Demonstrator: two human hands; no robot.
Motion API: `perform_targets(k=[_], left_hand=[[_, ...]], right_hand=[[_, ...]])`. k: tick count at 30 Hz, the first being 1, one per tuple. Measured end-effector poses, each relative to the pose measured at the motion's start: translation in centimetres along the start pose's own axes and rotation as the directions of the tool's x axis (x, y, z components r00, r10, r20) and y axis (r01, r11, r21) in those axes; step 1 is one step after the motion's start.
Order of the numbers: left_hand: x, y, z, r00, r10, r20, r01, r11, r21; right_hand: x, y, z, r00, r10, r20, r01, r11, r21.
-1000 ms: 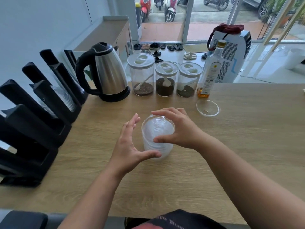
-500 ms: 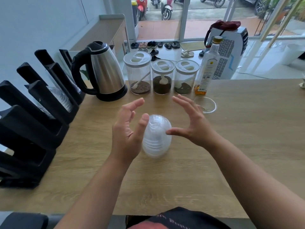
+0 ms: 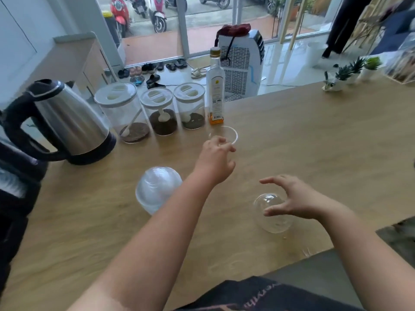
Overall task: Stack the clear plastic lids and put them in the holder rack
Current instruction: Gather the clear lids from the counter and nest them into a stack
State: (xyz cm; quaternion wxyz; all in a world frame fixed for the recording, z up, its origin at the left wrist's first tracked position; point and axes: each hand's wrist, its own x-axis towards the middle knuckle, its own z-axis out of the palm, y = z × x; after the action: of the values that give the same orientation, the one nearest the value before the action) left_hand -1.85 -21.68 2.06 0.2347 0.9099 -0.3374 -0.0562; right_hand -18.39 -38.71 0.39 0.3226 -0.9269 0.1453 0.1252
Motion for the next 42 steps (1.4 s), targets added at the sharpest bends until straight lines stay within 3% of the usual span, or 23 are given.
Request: perform_targets(k=[5,12,16,18,19,21,23,25,27,29,33,35,37,42], left_hand=[[2.8,-0.6,3.2,0.959,-0.124,0.253,0.029,0.937,0.348],[5.0,-1.1,4.7,0.932,-0.162,0.324,-0.003,0.891,0.453],[4.7,-1.2,5.1,0.973,-0.097,0.211,0.039,0.963,0.265],[3.7,-0.8,5.4,0.998,-0.050,0.046,0.053,0.997,-0.064],[2.9,-0.5,5.4,0.997,-0.075,-0.033,0.064,0.963,-0.262],[1.4,-0.2,5.3,0.971,-0.212,-0.108,0.102,0.780,-0.617],[-0.2,0.2,5.0,0.921,-0.390,0.005,0.182,0.420,-0.889],[-1.6,0.8,4.8,0.842,-0.506,0.187,0.252,0.061,-0.966],[-2.6,0.9,5.1,0.788,-0.548,0.282,0.289,-0.076,-0.954],[-3.2,0.2,5.9,0.782,-0.568,0.256,0.309,-0.004,-0.951],[-3.9,-1.8,6.5,0.830,-0.544,0.124,0.419,0.463,-0.781],[-3.8,-2.2,6.6,0.864,-0.495,0.090,0.430,0.634,-0.643],[-3.8,-2.4,6.7,0.885,-0.462,0.061,0.416,0.725,-0.549],[-3.4,-2.4,6.9,0.910,-0.415,0.004,0.380,0.829,-0.411]], right_hand=[[-1.7,1.3,1.7,1.000,0.030,-0.003,-0.030,0.999,-0.038],[-1.7,2.2,3.0,0.998,0.041,-0.040,-0.042,0.999,-0.029],[-1.1,2.3,3.0,0.998,0.043,-0.055,-0.045,0.998,-0.033],[-0.8,2.3,3.1,0.997,0.040,-0.062,-0.042,0.999,-0.032],[-0.6,2.3,3.1,0.997,0.039,-0.063,-0.041,0.999,-0.025],[-0.2,2.4,3.3,0.998,0.036,-0.060,-0.037,0.999,-0.015],[0.4,2.4,3.5,0.998,0.022,-0.063,-0.023,1.000,-0.016],[0.7,2.3,3.6,0.997,0.002,-0.079,-0.003,1.000,-0.012],[0.9,2.2,3.6,0.995,-0.018,-0.098,0.018,1.000,-0.001],[1.0,2.1,3.7,0.993,-0.037,-0.112,0.038,0.999,0.007],[1.3,2.3,4.0,0.989,-0.054,-0.138,0.056,0.998,0.010],[1.5,2.4,4.1,0.987,-0.056,-0.148,0.057,0.998,0.007],[1.6,2.6,4.1,0.987,-0.056,-0.151,0.058,0.998,0.007],[1.7,2.9,4.2,0.985,-0.057,-0.163,0.058,0.998,-0.001]])
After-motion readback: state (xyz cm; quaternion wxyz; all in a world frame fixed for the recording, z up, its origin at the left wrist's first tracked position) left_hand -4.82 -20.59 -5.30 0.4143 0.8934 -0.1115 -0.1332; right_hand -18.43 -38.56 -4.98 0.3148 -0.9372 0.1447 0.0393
